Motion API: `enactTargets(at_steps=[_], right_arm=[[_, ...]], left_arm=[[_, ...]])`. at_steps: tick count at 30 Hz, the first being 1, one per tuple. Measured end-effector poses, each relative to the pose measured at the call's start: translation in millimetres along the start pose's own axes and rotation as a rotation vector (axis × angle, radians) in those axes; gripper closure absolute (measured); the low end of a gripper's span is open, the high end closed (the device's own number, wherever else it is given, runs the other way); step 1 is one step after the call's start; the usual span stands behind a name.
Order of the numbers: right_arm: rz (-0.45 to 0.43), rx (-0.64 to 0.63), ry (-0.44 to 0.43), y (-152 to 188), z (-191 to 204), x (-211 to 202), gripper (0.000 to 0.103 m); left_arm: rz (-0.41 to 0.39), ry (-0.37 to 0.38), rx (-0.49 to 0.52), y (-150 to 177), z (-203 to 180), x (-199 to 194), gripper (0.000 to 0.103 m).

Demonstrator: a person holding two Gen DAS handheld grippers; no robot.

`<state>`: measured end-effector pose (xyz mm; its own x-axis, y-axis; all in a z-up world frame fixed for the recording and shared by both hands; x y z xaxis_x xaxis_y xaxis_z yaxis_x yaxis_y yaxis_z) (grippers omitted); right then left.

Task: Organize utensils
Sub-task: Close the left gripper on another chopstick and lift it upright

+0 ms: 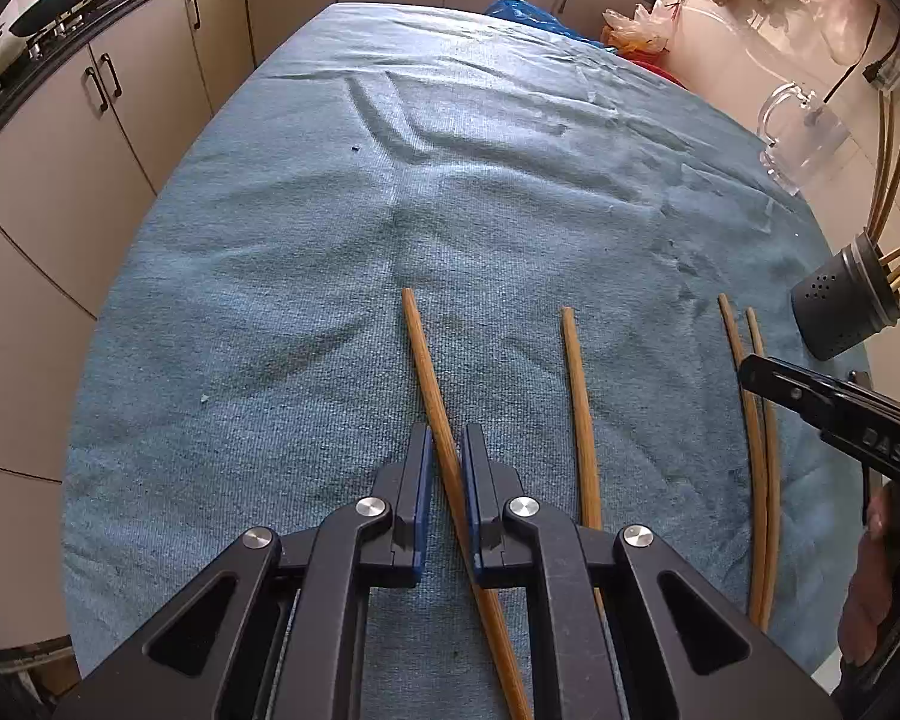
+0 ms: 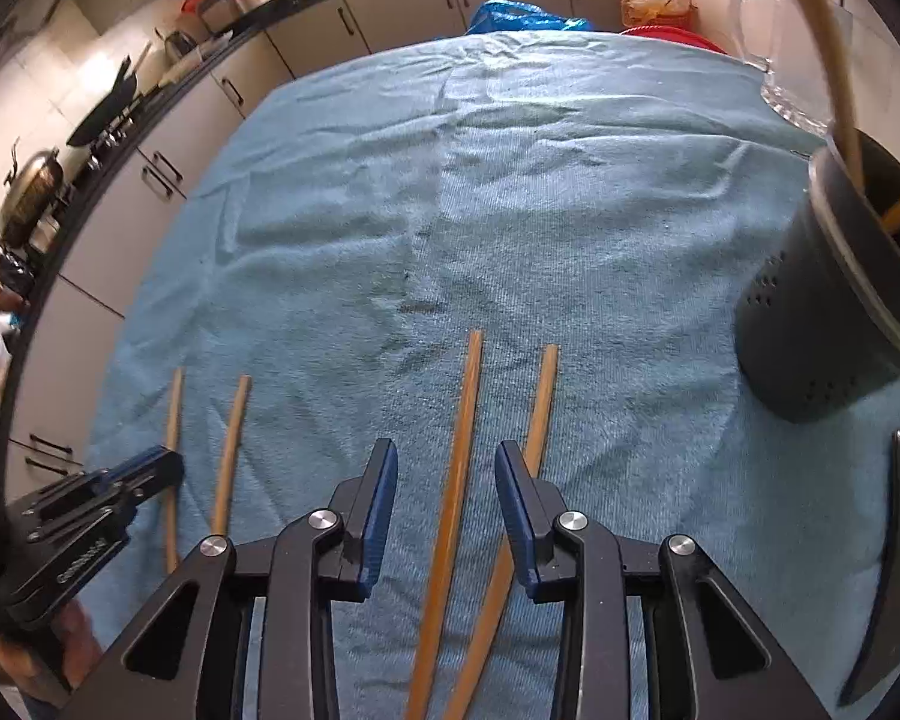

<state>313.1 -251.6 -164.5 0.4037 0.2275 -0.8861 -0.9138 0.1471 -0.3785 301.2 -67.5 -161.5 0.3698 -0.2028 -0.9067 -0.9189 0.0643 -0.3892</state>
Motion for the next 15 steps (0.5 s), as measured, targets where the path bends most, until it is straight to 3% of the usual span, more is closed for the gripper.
enactTargets(at_steps=[4, 8, 11, 15], right_arm=[[0.027, -0.015, 0.022, 0.2, -0.2, 9.1, 0.075], [0.029, -0.076, 0.089, 2.5, 5.0, 11.4, 0.094], [0.02, -0.069, 0.052, 3.5, 7.8, 9.9, 0.095], [-0.055, -0.064, -0.018, 3.6, 20.2, -11.7, 0.096]], left_arm=[[0.0, -0.004, 0.003, -1.3, -0.1, 1.1, 0.093], [-0.007, -0.004, -0.001, -2.9, -1.4, 1.7, 0.094], [-0.01, 0.069, -0.029, -3.2, -0.4, -1.0, 0.096], [-0.079, 0.097, -0.037, -9.3, -0.1, -25.0, 0.096]])
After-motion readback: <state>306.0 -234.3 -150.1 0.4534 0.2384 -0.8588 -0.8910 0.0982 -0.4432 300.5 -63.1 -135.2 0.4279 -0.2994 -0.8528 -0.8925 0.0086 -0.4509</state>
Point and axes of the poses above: each gripper's, at about its wrist camera, not at the fingertips, and x roughly the way its jaws point, z to its left, y to its underside, the point moved 8 cm from there along x, roughly the way its jaws point, and after that the axes turned 2 degrees about y, right-handed, at the moved point
